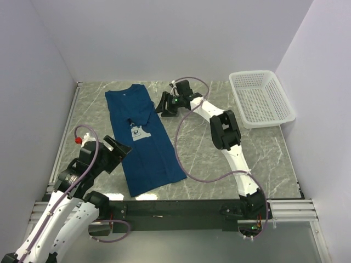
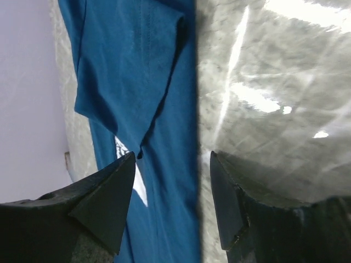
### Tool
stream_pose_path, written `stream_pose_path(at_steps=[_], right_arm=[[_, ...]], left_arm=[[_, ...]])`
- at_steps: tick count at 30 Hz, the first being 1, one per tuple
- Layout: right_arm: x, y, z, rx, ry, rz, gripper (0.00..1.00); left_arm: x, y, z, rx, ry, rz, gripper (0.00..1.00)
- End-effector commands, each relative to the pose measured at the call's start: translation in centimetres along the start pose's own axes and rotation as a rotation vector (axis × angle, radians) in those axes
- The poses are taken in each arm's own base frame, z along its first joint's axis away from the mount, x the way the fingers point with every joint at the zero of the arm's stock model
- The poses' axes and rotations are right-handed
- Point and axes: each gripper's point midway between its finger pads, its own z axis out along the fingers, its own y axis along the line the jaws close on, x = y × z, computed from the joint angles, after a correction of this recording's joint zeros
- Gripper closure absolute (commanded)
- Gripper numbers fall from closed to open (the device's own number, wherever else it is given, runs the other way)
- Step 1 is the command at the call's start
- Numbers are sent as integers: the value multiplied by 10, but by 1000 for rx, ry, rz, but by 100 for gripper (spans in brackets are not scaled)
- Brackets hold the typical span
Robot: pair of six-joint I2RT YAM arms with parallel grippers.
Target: Fold and stack the t-shirts
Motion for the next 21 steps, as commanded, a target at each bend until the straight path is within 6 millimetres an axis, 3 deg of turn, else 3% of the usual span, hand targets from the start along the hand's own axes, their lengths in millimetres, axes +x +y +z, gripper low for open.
stream_pose_path(at_steps=[1,6,12,19,21], right_arm=[[28,-4,20,9,81,51,37],[40,-1,20,-9,118,99,41],[42,-1,19,-10,120,140,56],[25,-14,9,39,49,157,97],[15,-18,-1,51,21,161,100]], left_arm=[[-13,-16,-8,34,-39,-13,17],[-13,-17,-10,42,-42,-23,17],[-10,-15,-10,48,-36,-35,17],[-11,-11,-15,43,-47,-43,17],[-11,-10,-15,43,-47,-45,17]])
